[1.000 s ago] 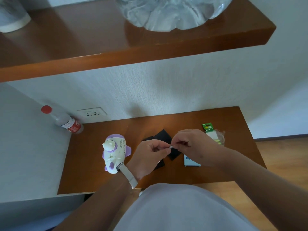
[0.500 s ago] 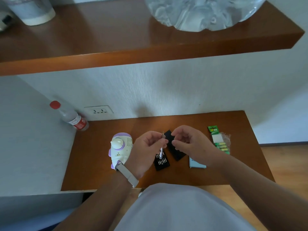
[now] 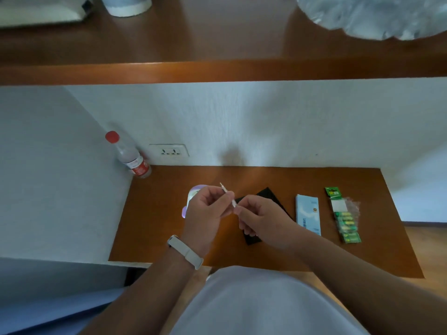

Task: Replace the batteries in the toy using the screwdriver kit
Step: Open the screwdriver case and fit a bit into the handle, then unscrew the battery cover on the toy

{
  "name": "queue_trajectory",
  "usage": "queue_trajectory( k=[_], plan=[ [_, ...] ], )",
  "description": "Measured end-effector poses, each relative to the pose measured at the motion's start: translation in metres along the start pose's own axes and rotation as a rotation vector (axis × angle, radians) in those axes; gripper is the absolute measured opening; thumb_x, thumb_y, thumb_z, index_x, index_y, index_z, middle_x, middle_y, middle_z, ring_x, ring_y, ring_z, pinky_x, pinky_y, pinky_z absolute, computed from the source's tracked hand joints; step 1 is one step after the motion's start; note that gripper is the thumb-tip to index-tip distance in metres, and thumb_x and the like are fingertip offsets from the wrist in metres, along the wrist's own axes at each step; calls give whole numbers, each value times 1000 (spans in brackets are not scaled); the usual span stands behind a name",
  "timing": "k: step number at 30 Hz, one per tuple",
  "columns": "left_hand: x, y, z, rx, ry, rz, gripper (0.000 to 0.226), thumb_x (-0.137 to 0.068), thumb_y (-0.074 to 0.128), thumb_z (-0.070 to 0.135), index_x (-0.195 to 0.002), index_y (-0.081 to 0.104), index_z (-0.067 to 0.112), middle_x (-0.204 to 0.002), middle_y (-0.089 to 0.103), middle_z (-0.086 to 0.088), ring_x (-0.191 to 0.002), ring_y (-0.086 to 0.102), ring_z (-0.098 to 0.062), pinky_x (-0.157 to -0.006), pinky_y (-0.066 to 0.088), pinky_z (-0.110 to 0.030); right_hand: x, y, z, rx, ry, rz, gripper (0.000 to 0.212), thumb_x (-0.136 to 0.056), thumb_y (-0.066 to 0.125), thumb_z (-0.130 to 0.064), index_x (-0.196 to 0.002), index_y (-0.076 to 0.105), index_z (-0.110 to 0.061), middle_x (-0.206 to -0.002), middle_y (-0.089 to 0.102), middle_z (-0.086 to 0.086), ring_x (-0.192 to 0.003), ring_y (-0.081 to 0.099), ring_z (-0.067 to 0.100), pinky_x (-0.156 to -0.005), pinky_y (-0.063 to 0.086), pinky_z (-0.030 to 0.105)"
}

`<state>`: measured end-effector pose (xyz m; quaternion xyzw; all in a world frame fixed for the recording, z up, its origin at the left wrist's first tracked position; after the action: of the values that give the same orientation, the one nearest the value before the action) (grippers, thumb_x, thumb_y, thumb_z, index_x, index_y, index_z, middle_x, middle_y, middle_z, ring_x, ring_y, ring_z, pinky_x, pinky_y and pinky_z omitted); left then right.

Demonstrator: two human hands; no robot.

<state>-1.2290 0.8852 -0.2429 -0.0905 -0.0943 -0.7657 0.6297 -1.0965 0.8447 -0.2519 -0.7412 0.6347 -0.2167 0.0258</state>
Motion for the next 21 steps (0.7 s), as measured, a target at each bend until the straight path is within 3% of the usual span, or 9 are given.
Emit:
queue_trajectory(
  k=[4, 7, 10, 14, 17, 21],
  plan=[
    [-3, -27, -6, -61, 25, -10, 14, -95, 66, 15, -82, 70, 19, -70, 71, 0, -64, 67, -11, -59, 57, -21, -9, 27, -10, -16, -12, -18, 16, -101, 49, -38, -90, 60, -36, -69, 65, -7, -57, 55, 3, -55, 48, 17],
    [-8, -52, -11, -144, 38, -11, 12, -95, 66, 22, -86, 69, 30, -78, 74, 14, -75, 71, -6, -60, 54, -14, -19, 45, -11, -32, 2, -12, 16, -101, 49, -36, -92, 61, -31, -64, 62, -9, -53, 51, 1, -51, 43, 13],
    [-19, -83, -17, -217, 50, -17, 5, -94, 67, 27, -94, 68, 32, -88, 72, 18, -87, 69, -4, -62, 54, -14, -29, 55, -4, -128, 46, 70, 17, -100, 52, -29, -90, 64, -24, -61, 60, -6, -52, 51, 6, -51, 44, 18],
    [-35, -123, -33, -382, 22, 46, 4, -95, 64, 32, -97, 61, 35, -90, 66, 17, -88, 64, -6, -67, 49, -13, -39, 58, 13, -289, 157, 249, 24, -99, 52, -24, -78, 63, -23, -58, 54, -4, -51, 46, 10, -48, 42, 19],
    [-40, -137, -61, -378, -101, 33, 23, -94, 65, 36, -114, 54, 35, -111, 59, 14, -103, 57, -7, -74, 45, -18, -44, 65, 23, -406, 198, 323, 28, -97, 49, -22, -72, 60, -18, -58, 49, 0, -52, 43, 12, -47, 40, 20],
    [-46, -135, -100, -302, -301, -66, 55, -92, 67, 43, -139, 42, 32, -137, 48, 6, -123, 51, -19, -103, 47, -42, -51, 79, 33, -593, 266, 368, 24, -88, 50, -15, -65, 53, -15, -64, 42, 5, -57, 38, 15, -52, 36, 27]
  ],
)
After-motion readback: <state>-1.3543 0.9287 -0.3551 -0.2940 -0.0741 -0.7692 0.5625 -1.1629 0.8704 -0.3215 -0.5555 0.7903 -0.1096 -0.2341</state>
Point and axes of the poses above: each hand's wrist, its own x-axis away from the middle knuckle, its own y-axis out of the palm, z = x × y, the point moved 8 cm from there along -x, towards the middle knuckle
